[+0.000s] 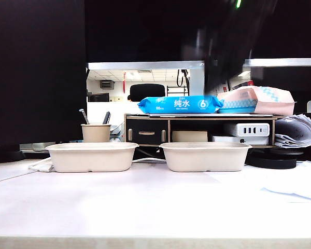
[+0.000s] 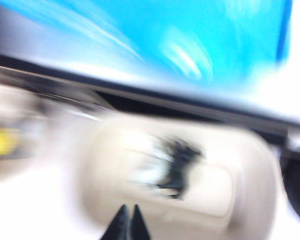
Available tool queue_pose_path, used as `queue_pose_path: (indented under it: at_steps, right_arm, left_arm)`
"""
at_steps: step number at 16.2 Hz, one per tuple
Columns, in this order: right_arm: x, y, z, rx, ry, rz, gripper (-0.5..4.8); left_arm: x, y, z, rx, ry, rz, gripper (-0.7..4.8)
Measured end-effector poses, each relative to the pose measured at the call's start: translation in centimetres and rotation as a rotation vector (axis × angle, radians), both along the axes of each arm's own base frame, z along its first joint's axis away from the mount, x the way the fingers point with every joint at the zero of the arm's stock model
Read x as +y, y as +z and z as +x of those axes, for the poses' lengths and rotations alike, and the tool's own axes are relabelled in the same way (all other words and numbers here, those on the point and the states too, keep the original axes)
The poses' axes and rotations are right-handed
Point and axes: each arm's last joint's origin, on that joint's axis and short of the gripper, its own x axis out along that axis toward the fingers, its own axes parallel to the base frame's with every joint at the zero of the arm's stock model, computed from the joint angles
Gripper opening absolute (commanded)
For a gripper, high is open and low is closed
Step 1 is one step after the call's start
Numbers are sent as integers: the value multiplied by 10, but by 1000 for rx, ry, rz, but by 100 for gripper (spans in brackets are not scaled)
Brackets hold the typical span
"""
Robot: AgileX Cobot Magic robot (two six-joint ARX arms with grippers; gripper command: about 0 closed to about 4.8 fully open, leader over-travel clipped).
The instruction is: Put the dolls with similar sizes into the same paper box, while dolls with different sizes go into separate paper boxes.
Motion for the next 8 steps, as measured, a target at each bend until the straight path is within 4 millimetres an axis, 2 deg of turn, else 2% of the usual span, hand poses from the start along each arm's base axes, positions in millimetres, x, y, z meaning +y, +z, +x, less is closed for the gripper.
queue_pose_path:
  at_steps: [1, 2, 4, 6, 8]
  right_arm:
    - [-10, 39, -27, -85, 67, 5, -8]
    - [-16, 59, -46, -137, 108, -13, -9]
    - [-38, 110, -111, -332, 205, -47, -8]
    - [-61, 133, -167, -474, 222, -1, -8]
    - [-89, 152, -231, -693, 207, 71, -8]
  left_arm:
    - [6, 0, 2, 0, 66, 0, -5]
    - [9, 0, 4, 1, 101, 0, -5]
    - [18, 0, 6, 0, 202, 0, -5]
    - [23, 0, 7, 1, 255, 0, -5]
    - [25, 0, 8, 1, 283, 0, -5]
